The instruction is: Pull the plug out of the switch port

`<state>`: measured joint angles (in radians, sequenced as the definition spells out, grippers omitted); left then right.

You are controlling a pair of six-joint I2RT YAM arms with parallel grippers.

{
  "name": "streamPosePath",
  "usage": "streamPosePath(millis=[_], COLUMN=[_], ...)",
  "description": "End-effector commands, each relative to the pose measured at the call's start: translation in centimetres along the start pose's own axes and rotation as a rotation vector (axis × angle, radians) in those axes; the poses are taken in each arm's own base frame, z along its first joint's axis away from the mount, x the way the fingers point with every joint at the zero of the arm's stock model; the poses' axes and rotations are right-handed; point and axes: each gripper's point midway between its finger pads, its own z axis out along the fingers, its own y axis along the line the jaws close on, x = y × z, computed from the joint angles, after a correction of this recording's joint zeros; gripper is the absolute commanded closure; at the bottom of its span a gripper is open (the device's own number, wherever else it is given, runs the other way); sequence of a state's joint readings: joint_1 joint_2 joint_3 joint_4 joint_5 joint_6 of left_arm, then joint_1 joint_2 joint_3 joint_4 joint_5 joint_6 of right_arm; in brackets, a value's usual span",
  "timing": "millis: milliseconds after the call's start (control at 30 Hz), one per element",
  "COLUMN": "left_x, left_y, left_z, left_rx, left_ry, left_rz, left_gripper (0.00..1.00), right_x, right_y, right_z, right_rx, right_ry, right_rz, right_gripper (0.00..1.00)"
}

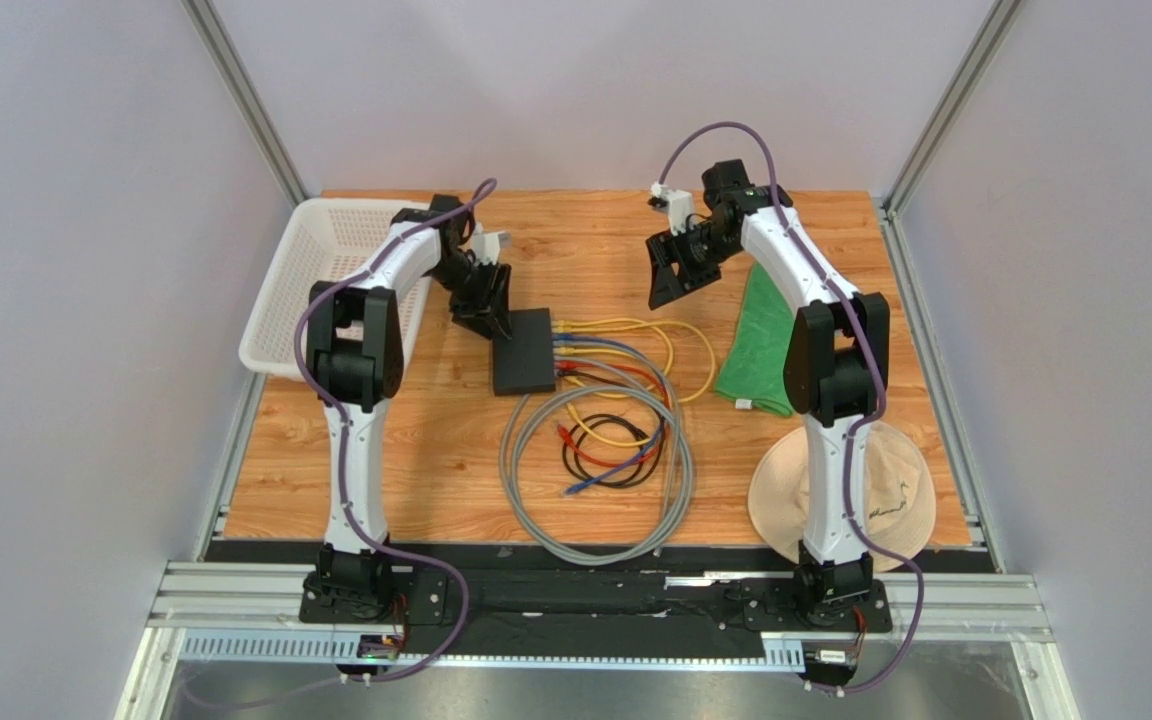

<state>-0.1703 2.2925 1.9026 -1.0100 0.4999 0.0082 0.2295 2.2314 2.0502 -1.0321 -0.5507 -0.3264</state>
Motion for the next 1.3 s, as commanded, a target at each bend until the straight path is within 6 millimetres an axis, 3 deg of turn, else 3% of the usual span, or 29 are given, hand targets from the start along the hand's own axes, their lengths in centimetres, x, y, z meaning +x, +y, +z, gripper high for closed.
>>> streamPosePath(millis=[0, 233, 533, 800, 1033, 1167, 1233, 1267], left_x=[-2.0, -2.0, -2.7, -1.9, -1.4, -2.0, -2.8, -4.1], left_y=[-1.0, -1.7, -3.0, -4.1, -4.8, -4.5, -4.4, -5.1], left_z=[0.6, 2.9, 3.7, 4.7, 4.9, 3.5, 1.0, -1.3], left_rx=[0.027, 0.038, 0.022, 0.051, 0.041, 0.014, 0.014, 0.001], left_ry=[-0.030, 0.004, 0.000, 0.026, 0.039, 0.018, -0.036, -0.113], left_rz=[0.036, 0.046, 0.133, 0.158, 0.204, 0.211, 0.206, 0.238], left_gripper=[0.47, 0.47, 0.49, 0.50, 0.51, 0.52, 0.52, 0.51], right_x=[-1.5, 0.7, 3.6, 3.0, 2.5, 1.6, 0.6, 0.2], right_y=[1.0, 1.6, 3.1, 3.7, 5.8, 6.1, 5.9, 5.7], right_z=[-1.5, -1.4, -1.5, -1.5, -1.2, -1.8, -2.2, -2.2], right_rx=[0.017, 0.037, 0.068, 0.064, 0.039, 0.035, 0.036, 0.043], right_ry=[-0.053, -0.001, 0.051, 0.040, 0.035, 0.017, -0.008, -0.015], right_rz=[-0.020, -0.001, 0.027, 0.016, -0.011, -0.027, -0.050, -0.057], right_gripper=[0.35, 0.35, 0.33, 0.33, 0.33, 0.33, 0.33, 0.32])
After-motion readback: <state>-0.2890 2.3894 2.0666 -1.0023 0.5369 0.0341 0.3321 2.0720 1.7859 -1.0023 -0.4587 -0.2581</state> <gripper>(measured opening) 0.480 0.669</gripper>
